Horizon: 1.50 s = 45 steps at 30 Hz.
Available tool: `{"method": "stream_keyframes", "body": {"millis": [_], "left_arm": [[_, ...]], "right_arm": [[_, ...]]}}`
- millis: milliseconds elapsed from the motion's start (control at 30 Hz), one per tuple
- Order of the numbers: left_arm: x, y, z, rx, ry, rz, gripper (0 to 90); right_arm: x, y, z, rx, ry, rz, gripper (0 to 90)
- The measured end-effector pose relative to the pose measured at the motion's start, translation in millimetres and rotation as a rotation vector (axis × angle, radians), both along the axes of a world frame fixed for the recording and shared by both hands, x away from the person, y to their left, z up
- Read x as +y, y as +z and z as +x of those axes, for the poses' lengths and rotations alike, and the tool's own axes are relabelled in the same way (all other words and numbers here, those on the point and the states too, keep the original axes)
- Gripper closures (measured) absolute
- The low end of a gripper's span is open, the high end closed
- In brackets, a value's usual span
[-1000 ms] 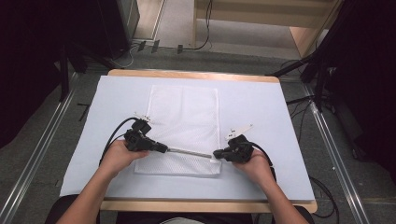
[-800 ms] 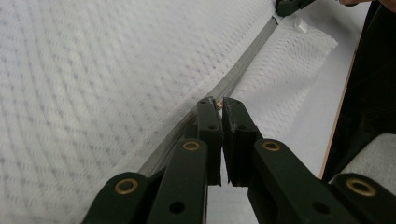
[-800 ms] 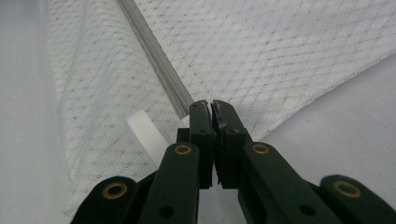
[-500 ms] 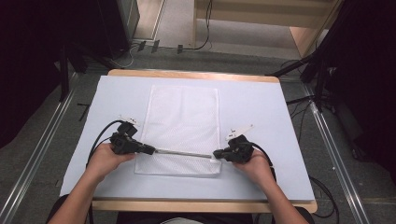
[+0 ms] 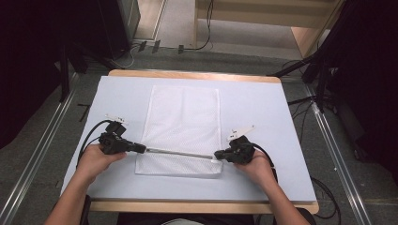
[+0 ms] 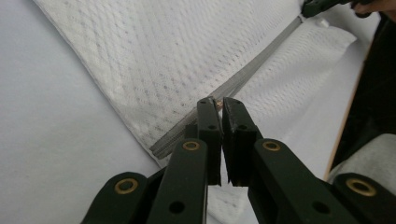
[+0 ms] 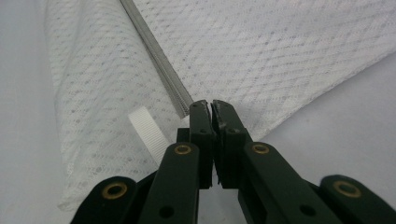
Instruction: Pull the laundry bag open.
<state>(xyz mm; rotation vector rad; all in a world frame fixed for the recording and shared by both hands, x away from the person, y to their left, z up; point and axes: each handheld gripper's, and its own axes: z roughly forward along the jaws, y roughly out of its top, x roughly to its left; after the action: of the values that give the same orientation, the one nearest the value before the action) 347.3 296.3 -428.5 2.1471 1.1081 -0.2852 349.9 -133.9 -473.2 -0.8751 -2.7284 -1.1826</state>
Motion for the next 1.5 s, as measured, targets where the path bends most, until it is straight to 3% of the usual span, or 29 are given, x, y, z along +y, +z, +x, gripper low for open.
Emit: {"method": "stream_keyframes", "body": {"millis": [167,367,567,667,733,867,933,1000,1067,1133,1233,1500], "left_arm": [[11.9,-0.4,-1.9,0.005,0.030,0.019,87.9],[34.9,-7.0,-4.4,0.034,0.068,0.005,87.9],[39.4,-4.1,-6.6,0.017,0.088,-0.020,87.9],[40.6,-4.8,-7.4,0.019,0.095,-0.011,87.7],[41.1,-4.5,-7.8,0.028,0.102,-0.026,87.8],[42.0,1.2,-11.8,-0.036,0.115,-0.076,86.5],[42.8,1.6,-14.4,-0.080,0.112,-0.047,82.0],[43.4,0.3,-15.8,-0.090,0.115,-0.040,74.2],[42.8,-0.3,-17.6,-0.107,0.122,-0.019,66.3],[41.5,0.0,-20.5,-0.148,0.125,0.011,58.6],[41.6,0.7,-21.7,-0.171,0.144,0.033,52.0],[46.0,2.6,-17.1,-0.222,0.209,0.041,39.1]], "right_arm": [[0.1,0.2,0.5,0.001,0.004,-0.002,88.7],[-1.7,-1.3,-0.2,-0.007,0.001,0.011,88.7],[-2.1,-1.9,1.6,0.002,0.012,0.020,88.8],[-1.4,-1.7,1.9,0.003,0.016,0.017,88.8],[-1.1,-1.7,2.6,-0.002,0.021,0.017,88.8],[-2.0,-2.0,4.3,0.022,0.019,0.025,88.7],[-1.2,-0.7,5.6,0.031,0.025,0.021,86.8],[1.2,2.9,6.4,0.039,0.038,0.003,82.5],[1.5,6.8,6.5,0.019,0.036,0.005,78.4],[-0.2,13.1,6.9,-0.009,0.016,0.022,73.6],[-2.9,18.3,6.9,-0.032,-0.015,0.036,67.0],[-10.5,17.1,13.7,-0.044,-0.079,0.033,55.5]]}}
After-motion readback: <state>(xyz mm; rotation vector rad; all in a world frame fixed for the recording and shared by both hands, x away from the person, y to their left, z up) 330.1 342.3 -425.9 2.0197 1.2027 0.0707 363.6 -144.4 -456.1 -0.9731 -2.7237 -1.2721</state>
